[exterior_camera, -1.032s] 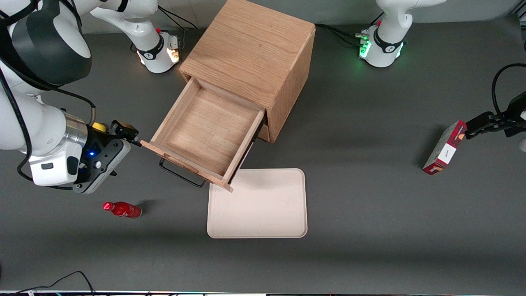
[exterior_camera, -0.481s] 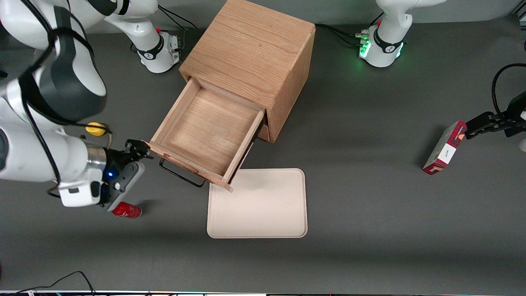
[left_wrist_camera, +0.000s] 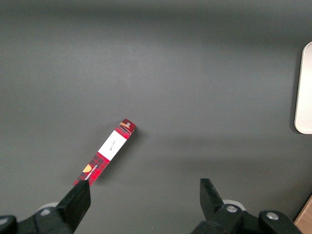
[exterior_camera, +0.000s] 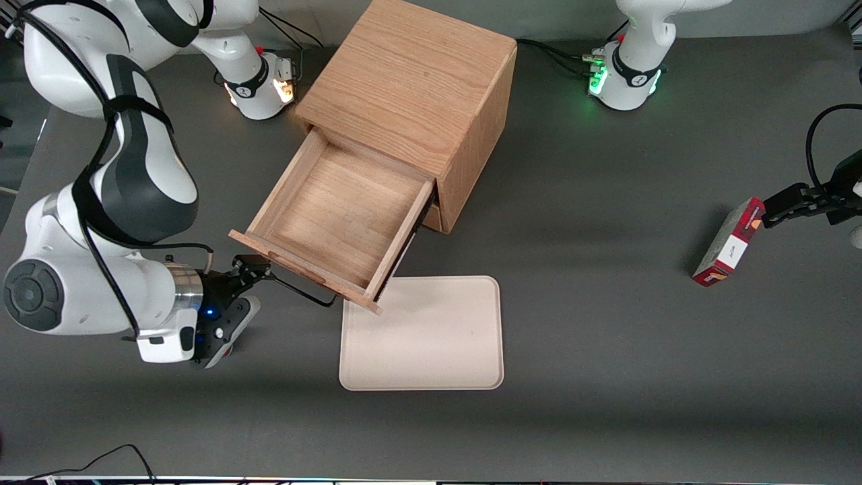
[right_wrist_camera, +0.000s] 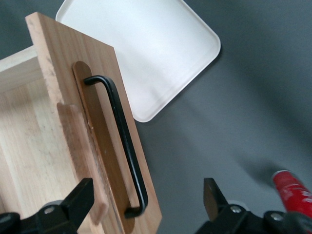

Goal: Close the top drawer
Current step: 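Move the right gripper down to the open drawer's front panel, then press the right gripper against the drawer front beside the black handle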

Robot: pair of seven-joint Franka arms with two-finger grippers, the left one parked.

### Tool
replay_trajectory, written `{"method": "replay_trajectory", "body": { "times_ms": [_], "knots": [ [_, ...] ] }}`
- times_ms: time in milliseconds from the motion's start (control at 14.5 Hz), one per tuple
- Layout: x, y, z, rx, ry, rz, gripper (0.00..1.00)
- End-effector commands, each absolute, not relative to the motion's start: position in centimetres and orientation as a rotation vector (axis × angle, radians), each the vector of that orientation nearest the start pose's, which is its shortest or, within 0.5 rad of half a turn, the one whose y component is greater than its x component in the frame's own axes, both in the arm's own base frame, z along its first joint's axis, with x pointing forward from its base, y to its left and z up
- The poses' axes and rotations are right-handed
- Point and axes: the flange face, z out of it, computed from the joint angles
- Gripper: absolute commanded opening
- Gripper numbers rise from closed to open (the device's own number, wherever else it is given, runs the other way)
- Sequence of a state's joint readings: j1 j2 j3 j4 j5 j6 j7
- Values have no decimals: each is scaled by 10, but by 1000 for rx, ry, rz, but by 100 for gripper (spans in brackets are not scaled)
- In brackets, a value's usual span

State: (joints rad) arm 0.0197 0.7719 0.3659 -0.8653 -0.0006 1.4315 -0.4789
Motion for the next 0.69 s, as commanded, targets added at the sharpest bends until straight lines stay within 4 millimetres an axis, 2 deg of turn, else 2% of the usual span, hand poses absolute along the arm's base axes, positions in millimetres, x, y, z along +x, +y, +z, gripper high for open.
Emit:
{"method": "replay_trajectory", "body": {
  "times_ms": [0,619],
  "knots": [
    [708,182,444,-2641,-1049,242,100],
    [710,183,416,-2650,-908,290,100]
  ]
}}
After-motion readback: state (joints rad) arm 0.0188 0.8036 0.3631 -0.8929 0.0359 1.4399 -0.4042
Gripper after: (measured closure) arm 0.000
